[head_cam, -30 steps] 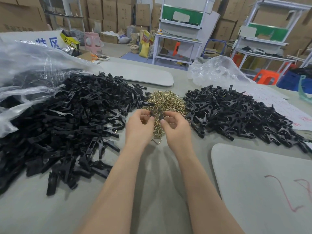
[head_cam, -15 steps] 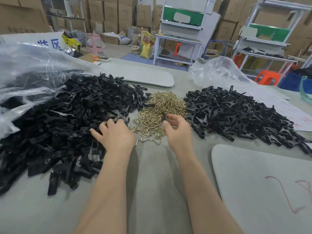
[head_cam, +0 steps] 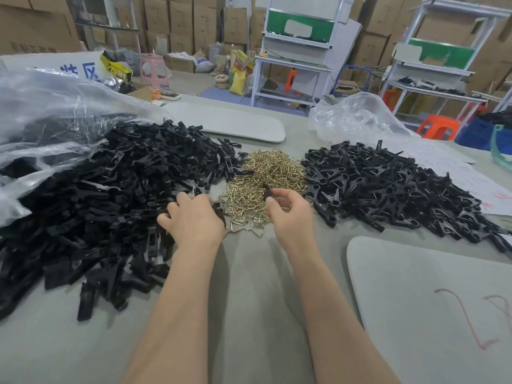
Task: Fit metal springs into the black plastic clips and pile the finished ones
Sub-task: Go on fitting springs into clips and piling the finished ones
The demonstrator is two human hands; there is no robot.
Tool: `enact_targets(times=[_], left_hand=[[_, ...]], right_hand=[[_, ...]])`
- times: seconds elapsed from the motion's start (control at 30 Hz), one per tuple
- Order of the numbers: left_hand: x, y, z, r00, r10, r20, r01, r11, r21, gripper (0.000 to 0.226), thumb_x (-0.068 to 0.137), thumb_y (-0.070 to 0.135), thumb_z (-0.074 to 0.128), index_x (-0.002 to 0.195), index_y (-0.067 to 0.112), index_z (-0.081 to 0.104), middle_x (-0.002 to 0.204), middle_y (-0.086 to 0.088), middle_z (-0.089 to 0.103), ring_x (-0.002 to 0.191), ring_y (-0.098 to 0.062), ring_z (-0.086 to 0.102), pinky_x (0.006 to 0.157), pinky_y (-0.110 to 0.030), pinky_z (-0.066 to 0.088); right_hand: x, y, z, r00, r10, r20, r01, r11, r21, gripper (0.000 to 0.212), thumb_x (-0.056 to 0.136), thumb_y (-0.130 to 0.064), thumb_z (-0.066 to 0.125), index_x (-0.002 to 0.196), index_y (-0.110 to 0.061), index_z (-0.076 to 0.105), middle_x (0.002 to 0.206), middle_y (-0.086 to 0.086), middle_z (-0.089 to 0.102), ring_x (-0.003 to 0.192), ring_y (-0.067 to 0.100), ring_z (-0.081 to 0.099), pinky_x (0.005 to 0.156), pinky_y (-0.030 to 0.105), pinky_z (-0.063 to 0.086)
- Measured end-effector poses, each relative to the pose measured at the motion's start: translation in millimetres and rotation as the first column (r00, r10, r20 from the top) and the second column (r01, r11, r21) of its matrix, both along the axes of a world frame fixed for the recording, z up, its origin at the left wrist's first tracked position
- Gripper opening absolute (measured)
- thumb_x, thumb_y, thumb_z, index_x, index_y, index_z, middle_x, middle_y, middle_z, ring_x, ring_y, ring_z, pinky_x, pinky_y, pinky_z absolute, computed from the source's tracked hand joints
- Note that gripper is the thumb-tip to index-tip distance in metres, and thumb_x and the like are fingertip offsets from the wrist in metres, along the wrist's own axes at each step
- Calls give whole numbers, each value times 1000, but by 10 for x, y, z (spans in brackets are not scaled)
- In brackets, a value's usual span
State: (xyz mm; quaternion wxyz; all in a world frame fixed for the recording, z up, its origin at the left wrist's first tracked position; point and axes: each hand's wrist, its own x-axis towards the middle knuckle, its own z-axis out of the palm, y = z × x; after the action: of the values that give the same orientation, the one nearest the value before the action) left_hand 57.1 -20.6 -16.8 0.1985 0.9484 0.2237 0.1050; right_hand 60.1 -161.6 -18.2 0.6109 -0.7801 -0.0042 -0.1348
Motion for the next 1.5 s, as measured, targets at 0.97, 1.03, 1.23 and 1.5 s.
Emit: enact_targets(times=[0.97,1.03,1.23,1.5], left_hand=[[57,-520,15,879,-26,477,430,476,-767,7,94,16,55,90,21,58,81,6,61,75,-10,58,68,-18,46],[56,-525,25,887,-23,461,426,428,-797,19,98,16,46,90,19,63,78,5,64,70,-7,58,63,-14,47],[45,-516,23,889,-1,457,441,264,-858,25,96,2,48,91,22,62,89,-4,67,79,-13,62,78,-26,52],[60,-506,43,892,71,446,439,98,-893,20,93,0,53,99,17,62,98,-2,68,92,-13,64,74,-17,50]], right_hand=[[-20,-30,199,968,227,-103,-119,785,608,17,93,4,50,89,-9,60,84,6,64,71,10,63,75,20,56],[-15,-15,179,973,206,-108,-118,838,532,17,93,3,51,91,-10,61,86,6,65,71,8,63,72,19,56],[-21,0,124,991,126,-45,-103,934,341,20,90,3,54,89,-15,62,89,6,65,73,8,63,72,22,54],[-29,18,107,998,25,61,-31,996,87,17,89,-2,59,103,-9,66,93,3,69,86,11,65,89,36,54]])
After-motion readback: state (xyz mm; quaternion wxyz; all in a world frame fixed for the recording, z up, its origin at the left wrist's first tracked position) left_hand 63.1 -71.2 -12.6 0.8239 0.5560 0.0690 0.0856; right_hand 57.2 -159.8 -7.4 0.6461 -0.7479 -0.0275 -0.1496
